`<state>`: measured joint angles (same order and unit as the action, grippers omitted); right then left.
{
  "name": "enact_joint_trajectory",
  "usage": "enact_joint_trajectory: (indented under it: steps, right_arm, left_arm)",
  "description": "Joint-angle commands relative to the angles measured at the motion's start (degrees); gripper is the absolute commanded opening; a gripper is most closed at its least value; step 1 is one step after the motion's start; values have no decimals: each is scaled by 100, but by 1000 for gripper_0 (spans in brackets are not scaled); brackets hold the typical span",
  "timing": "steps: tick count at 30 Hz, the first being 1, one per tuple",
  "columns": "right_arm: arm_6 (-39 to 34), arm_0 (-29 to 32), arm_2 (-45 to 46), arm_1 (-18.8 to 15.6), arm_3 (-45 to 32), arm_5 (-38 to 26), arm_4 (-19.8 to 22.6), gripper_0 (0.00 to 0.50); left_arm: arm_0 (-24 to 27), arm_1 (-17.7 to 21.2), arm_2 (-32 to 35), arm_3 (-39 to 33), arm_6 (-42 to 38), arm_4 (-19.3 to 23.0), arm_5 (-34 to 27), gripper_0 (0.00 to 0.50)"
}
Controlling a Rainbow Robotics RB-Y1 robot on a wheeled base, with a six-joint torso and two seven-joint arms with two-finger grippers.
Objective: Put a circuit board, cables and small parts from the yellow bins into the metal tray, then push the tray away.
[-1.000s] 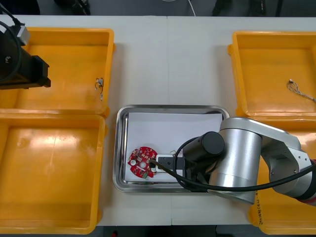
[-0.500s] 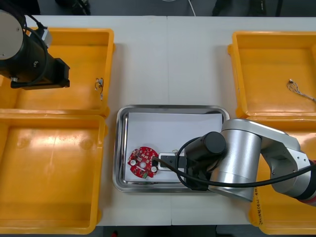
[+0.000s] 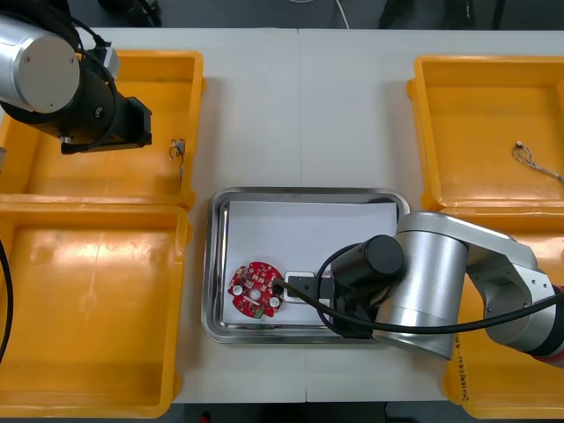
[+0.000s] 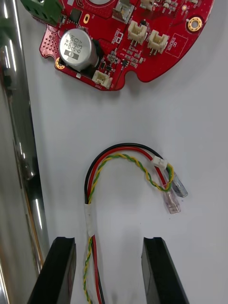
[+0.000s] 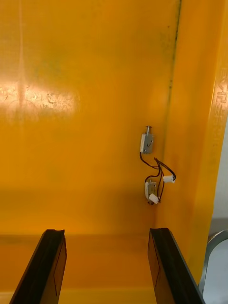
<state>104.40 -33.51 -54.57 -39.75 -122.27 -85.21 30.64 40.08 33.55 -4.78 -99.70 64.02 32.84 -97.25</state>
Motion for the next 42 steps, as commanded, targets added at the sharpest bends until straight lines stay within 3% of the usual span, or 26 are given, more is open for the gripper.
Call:
enact_joint_trajectory:
  steps: [1, 17, 23, 34, 38, 42]
  right_arm:
    - [-157, 55, -72, -77, -51, 154, -67, 500]
    - [-315, 38, 473, -50, -394, 189, -75, 500]
    - [-465, -85, 834, -33, -763, -250, -58, 500]
    - [-658, -463, 2442, 363, -834, -1797, 1384, 500]
    - [-922, -472, 3198, 547, -834, -2456, 1630, 500]
    - [-1308, -543, 3796, 618, -834, -2479, 1832, 500]
  left_arm:
    - [299, -85, -313, 21, 58, -287, 242, 500]
    - [378, -375, -392, 399, 14, -665, 857, 500]
    - [378, -437, -480, 540, 5, -744, 1077, 500]
    - [378, -481, -647, 716, -56, -771, 1376, 500]
    - [378, -481, -647, 724, -74, -744, 1446, 500]
    - [378, -481, -647, 724, -82, -691, 1525, 500]
